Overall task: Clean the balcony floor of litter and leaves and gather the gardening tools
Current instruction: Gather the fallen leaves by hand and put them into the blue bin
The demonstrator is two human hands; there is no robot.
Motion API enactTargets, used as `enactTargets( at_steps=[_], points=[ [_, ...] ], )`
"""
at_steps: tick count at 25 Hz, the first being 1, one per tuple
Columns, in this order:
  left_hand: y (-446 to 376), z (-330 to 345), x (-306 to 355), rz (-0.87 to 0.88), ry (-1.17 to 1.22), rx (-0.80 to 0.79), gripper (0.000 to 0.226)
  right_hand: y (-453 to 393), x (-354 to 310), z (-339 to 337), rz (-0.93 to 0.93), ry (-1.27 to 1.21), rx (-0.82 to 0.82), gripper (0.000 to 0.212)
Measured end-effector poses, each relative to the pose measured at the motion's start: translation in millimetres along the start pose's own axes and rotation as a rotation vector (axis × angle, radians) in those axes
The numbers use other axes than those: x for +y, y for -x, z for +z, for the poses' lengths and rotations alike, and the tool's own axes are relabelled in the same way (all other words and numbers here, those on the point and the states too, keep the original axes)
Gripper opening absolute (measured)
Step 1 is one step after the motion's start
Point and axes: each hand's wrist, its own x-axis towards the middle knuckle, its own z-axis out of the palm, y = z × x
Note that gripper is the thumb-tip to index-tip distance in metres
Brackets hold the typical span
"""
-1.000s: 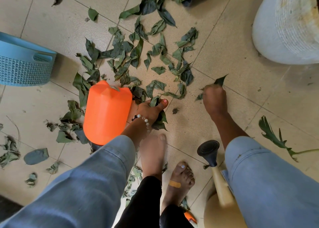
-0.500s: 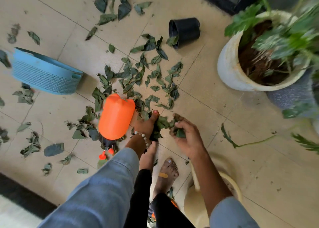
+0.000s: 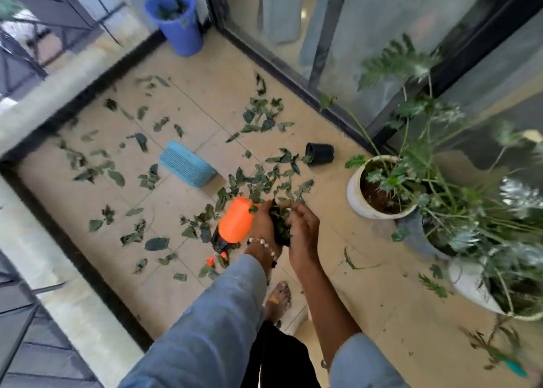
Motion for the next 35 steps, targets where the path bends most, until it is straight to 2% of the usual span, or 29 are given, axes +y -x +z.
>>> enactTargets(
  at_steps=[4,7,10,12,15,17,18,19,21,26,27,29,31,32,35],
  points=[
    [72.9,-20.7,36.7,0.069,0.064,0.003,0.024,59.2,-44.9,34.9,-0.185,0.197,-0.093,0.037],
    [116.0,-48.8,65.5,0.159,0.151,0.007,0.025,87.1,-63.4,68.8,-0.224,0.249,-0.263,0.032],
    [148.2,-76.9,99.8,0.238,0.241,0.003,0.025,111.7,-76.4,107.5,-0.265,0.305,-0.386,0.038],
    [148.0,-107.7,122.0,0.289,0.273,0.0,0.022,127.1,-82.6,139.5,-0.308,0.346,-0.452,0.036],
    [134.8,-156.3,155.9,0.218,0.342,-0.066,0.028,145.2,-87.7,195.3,-0.442,0.409,-0.533,0.035],
    [151.9,-184.2,189.5,0.245,0.344,-0.066,0.025,152.7,-89.7,239.1,-0.468,0.431,-0.58,0.033],
    [163.3,-200.1,212.4,0.297,0.376,-0.117,0.027,158.0,-89.9,265.0,-0.474,0.435,-0.594,0.034],
    [167.2,-216.1,236.3,0.315,0.407,-0.1,0.033,162.7,-89.7,292.7,-0.482,0.438,-0.602,0.035],
    [170.4,-246.6,276.9,0.351,0.381,0.014,0.036,174.2,-89.0,347.4,-0.496,0.442,-0.587,0.036],
    [175.9,-314.1,367.7,0.441,0.349,-0.059,0.029,194.2,-94.7,458.3,-0.485,0.449,-0.57,0.036],
    [178.3,-324.4,385.6,0.431,0.37,-0.089,0.034,195.5,-96.9,476.5,-0.49,0.439,-0.574,0.036],
    [180.2,-339.5,417.8,0.389,0.414,-0.131,0.058,194.1,-102.4,507.6,-0.491,0.419,-0.58,0.036],
    [177.3,-345.4,447.1,0.375,0.447,-0.108,0.077,184.6,-109.2,533.5,-0.537,0.413,-0.572,0.039],
    [169.6,-346.4,459.5,0.374,0.453,-0.09,0.079,177.5,-112.6,544.4,-0.546,0.409,-0.563,0.04],
    [149.8,-341.1,499.4,0.317,0.5,-0.068,0.064,152.9,-126.1,577.5,-0.555,0.387,-0.564,0.033]
  ],
)
